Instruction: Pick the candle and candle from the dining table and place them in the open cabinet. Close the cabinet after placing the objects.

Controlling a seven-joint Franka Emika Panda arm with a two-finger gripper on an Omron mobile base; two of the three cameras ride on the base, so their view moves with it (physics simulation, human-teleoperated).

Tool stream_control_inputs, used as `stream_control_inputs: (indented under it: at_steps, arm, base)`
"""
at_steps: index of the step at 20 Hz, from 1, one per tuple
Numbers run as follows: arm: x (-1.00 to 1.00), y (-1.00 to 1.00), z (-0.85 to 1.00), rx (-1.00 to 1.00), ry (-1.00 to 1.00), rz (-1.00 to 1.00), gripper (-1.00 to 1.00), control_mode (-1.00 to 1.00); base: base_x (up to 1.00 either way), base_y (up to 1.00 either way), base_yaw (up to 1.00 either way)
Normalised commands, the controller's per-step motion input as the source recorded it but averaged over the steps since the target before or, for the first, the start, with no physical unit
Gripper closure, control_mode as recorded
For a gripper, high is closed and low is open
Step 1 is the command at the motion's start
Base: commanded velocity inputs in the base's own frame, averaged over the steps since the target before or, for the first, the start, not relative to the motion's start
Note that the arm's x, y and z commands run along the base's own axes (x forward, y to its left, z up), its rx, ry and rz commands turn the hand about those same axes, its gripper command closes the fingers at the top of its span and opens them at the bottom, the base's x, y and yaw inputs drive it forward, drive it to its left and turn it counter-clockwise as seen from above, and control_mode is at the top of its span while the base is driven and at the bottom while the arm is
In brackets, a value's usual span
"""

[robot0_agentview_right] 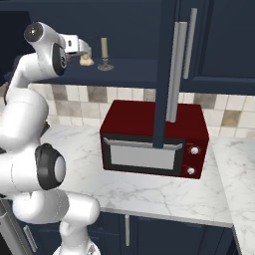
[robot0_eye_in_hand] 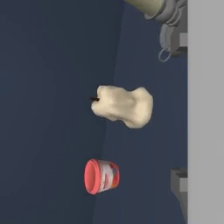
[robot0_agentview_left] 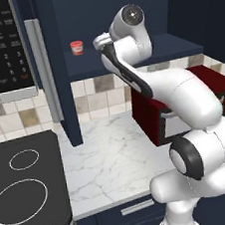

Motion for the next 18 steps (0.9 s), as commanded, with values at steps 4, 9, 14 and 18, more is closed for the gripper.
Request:
stream_control_inputs:
  at_steps: [4, 9, 14, 18]
  arm:
    - [-0.78, 0.0, 0.07, 0.0, 0.0, -0.04, -1.0, -1.0]
    - [-0.86, -0.05, 0.01, 0.02, 0.0, -0.04, -1.0, -1.0]
    - [-0.98, -0.11, -0.01, 0.08, -0.05, -0.08, -1.0, -1.0]
    - [-0.98, -0.29, 0.0, 0.11, -0.08, -0.06, -1.0, -1.0]
  base:
    - [0.0, 0.0, 0.0]
    - [0.0, 0.0, 0.0]
    - [0.0, 0.0, 0.0]
    - [0.0, 0.0, 0.0]
